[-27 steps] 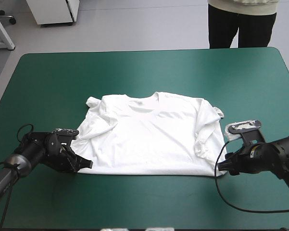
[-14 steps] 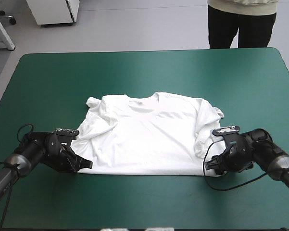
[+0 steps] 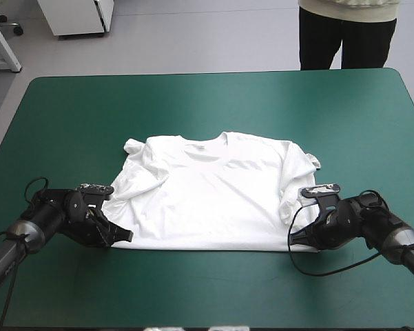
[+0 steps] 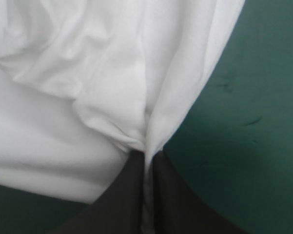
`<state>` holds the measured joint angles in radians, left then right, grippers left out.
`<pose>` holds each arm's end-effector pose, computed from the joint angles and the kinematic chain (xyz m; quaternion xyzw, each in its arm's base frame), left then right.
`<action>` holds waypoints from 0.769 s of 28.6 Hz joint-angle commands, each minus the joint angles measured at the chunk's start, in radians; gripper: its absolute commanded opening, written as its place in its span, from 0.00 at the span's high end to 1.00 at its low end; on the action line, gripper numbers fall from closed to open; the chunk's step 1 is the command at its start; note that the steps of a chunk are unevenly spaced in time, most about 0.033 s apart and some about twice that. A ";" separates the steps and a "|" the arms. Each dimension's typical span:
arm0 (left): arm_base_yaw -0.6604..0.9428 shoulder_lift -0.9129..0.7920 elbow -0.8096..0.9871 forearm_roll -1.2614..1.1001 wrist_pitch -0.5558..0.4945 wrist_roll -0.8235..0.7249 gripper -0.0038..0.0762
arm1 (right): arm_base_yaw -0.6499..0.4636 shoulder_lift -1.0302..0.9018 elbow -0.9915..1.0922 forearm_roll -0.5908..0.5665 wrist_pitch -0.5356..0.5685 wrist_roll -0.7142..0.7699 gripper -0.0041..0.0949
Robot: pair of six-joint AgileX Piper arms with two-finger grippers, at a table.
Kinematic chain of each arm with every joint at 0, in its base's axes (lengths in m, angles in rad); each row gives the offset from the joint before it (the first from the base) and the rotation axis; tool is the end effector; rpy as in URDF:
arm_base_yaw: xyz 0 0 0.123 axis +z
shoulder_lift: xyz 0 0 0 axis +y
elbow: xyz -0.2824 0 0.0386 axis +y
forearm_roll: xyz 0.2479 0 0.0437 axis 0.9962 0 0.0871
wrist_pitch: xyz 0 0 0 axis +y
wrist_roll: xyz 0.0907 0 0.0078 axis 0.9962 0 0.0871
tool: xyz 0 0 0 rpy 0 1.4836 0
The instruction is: Fold the cloth
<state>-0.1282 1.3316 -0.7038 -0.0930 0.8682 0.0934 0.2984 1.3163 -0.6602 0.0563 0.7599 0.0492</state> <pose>0.2090 -0.0335 0.2067 0.0832 0.9925 -0.0392 0.0802 0.2007 0.0654 0.2011 -0.1055 0.9868 0.0422 0.1151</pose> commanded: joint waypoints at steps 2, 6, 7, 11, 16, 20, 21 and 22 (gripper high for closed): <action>0.001 -0.070 -0.011 0.093 0.029 -0.023 0.96 | 0.001 -0.086 0.044 -0.047 0.123 -0.007 0.98; 0.001 -0.135 -0.011 0.093 0.078 -0.023 0.96 | 0.001 -0.216 0.041 -0.030 0.177 0.003 0.98; 0.001 -0.148 -0.011 0.093 0.088 -0.023 0.96 | 0.001 -0.240 0.037 -0.022 0.189 0.003 0.98; 0.001 -0.207 -0.011 0.082 0.137 -0.021 0.96 | 0.001 -0.354 0.024 0.012 0.252 0.008 0.98; 0.001 -0.275 -0.015 0.087 0.194 -0.019 0.96 | 0.001 -0.445 -0.017 0.009 0.296 0.038 0.98; 0.001 -0.290 -0.065 0.087 0.162 -0.019 0.96 | 0.001 -0.448 -0.082 0.009 0.301 0.044 0.98; 0.001 -0.287 -0.082 0.087 0.147 -0.019 0.96 | 0.001 -0.448 -0.096 0.008 0.293 0.044 0.98; 0.001 -0.286 -0.106 0.087 0.117 -0.019 0.96 | 0.001 -0.448 -0.117 0.005 0.285 0.044 0.98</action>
<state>-0.1282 1.0593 -0.7360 -0.0255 1.0509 0.0841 0.2984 0.8770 -0.7058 0.0839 1.0709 0.0949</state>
